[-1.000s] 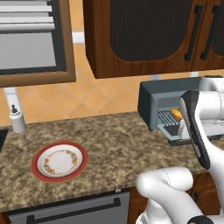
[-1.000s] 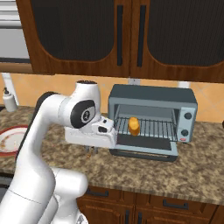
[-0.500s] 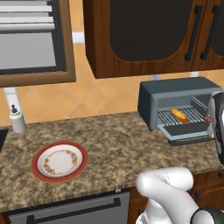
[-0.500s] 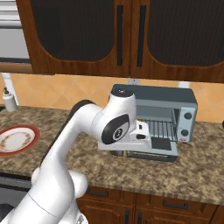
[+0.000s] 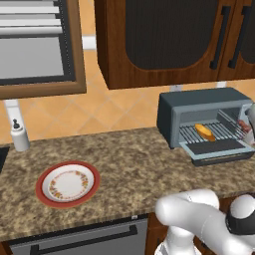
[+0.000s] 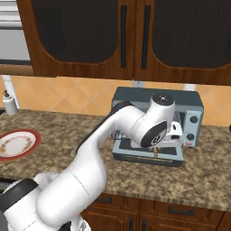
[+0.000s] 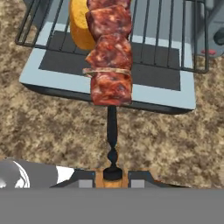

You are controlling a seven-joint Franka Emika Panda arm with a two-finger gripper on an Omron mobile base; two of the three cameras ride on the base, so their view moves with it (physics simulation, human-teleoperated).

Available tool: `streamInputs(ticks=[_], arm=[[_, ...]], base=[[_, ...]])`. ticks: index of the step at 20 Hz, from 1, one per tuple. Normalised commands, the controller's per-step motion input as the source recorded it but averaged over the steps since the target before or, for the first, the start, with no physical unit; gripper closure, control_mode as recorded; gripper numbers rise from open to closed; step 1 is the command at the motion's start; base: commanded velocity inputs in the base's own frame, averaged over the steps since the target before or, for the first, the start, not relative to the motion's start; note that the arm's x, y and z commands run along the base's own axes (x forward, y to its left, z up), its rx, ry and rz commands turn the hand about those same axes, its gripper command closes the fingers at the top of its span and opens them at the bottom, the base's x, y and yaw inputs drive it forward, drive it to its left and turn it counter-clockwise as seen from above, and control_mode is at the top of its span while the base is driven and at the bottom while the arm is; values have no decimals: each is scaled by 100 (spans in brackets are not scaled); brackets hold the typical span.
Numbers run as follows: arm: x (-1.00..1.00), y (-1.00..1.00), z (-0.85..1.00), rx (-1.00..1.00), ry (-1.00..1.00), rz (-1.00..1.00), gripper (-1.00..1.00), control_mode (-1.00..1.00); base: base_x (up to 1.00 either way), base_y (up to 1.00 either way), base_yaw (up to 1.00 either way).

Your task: Pick up the kebab skewer and baguette bread, and place them inside the toaster oven. Close the toaster oven door and start by setting the timer.

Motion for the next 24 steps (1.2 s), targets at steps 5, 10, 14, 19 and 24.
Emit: streamInputs(ticks=[5,10,14,19,24], arm=[[65,-18,-26,4,-1,1,100,-100],[32,0,-66,1,0,1,100,-100],[27,-1,-65,0,0,2,100,-100],[51,-5,-14,0,-1,0,100,-100],[82,-18,0,4,0,0,100,-100]], base=[[0,0,0],[0,0,0],[0,0,0],[0,0,0],[0,0,0]])
